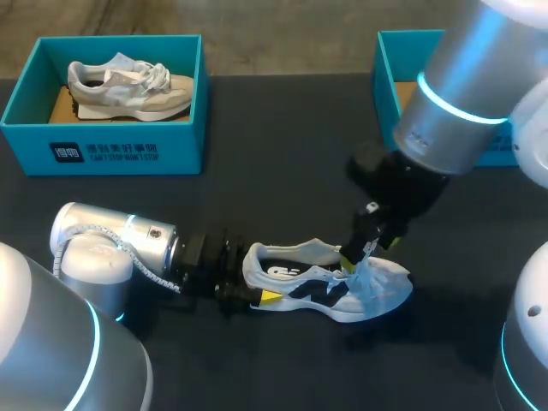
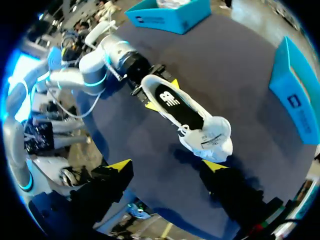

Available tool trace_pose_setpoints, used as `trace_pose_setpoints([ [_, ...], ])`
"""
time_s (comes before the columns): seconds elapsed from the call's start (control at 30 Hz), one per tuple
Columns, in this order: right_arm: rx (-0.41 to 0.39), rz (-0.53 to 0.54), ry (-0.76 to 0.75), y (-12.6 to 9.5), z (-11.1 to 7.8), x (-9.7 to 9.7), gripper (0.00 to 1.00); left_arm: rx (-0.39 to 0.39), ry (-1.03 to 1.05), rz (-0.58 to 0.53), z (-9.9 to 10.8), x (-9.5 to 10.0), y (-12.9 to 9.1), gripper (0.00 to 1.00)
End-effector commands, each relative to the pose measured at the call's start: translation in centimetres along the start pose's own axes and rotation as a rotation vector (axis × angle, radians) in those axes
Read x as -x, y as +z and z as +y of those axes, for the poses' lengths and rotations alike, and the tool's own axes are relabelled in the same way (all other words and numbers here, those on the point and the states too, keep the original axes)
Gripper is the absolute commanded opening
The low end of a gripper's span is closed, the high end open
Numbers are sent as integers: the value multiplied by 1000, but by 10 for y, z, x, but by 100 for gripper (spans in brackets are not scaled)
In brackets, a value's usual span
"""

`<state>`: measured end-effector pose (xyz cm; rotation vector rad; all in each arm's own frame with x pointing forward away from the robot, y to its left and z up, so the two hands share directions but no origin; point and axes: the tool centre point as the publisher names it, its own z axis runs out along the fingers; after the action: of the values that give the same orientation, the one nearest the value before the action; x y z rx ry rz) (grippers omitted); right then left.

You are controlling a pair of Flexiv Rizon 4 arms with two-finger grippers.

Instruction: Take the shoe out of the shoebox, open the shoe tongue, remove and reinsert the insole, then place the shoe into the shoebox

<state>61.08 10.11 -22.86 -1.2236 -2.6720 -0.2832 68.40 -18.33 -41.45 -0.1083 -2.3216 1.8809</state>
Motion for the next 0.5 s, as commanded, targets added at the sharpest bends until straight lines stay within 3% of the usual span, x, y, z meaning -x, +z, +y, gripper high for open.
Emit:
trace_pose_setpoints([
  [0.03, -113, -270, -266, 1, 22, -14, 0, 1, 0, 0, 5, -1, 2, 0],
  [0.13, -134, -275, -529, 4, 28, -23, 0, 1, 0, 0, 5, -1, 2, 0],
  [0.2, -94, -225, -738, 6, 28, -28, 0, 1, 0, 0, 5, -1, 2, 0],
  [0.5, -94, -225, -738, 6, 28, -28, 0, 1, 0, 0, 5, -1, 2, 0],
])
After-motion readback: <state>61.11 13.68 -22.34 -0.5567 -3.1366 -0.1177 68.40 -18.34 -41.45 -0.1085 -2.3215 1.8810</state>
